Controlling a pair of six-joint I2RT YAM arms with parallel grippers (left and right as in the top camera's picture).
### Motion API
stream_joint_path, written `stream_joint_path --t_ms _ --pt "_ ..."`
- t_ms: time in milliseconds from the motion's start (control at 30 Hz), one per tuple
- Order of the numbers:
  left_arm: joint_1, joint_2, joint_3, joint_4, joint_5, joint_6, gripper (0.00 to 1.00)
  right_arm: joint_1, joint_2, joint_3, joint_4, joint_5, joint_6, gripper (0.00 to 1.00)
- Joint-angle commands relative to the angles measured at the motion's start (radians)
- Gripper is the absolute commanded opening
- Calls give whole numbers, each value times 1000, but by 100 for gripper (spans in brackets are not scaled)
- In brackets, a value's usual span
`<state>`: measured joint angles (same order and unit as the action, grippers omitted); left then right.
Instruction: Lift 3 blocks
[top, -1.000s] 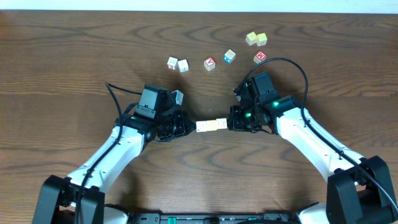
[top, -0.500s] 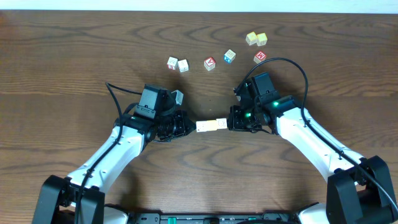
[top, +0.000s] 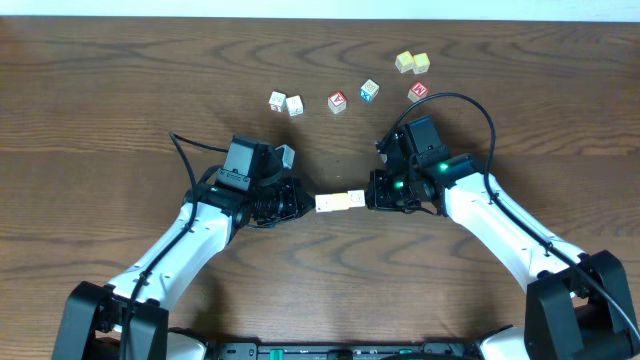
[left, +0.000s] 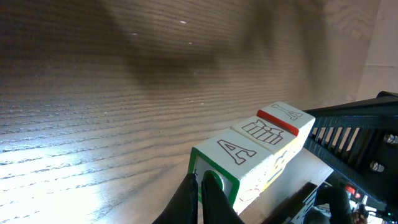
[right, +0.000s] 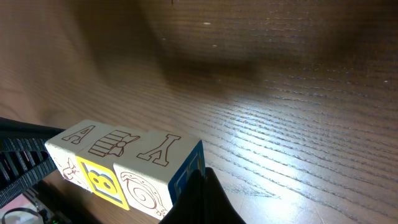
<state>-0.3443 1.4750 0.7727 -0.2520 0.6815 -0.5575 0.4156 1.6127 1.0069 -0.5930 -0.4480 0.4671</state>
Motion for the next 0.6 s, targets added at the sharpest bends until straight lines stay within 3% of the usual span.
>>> stream_joint_path --t_ms 0,567 --pt "-45 -14 37 21 129 -6 8 63 -1 14 24 -242 11 1" --pt "-45 -14 37 22 129 -17 7 63 -1 14 24 -242 11 1"
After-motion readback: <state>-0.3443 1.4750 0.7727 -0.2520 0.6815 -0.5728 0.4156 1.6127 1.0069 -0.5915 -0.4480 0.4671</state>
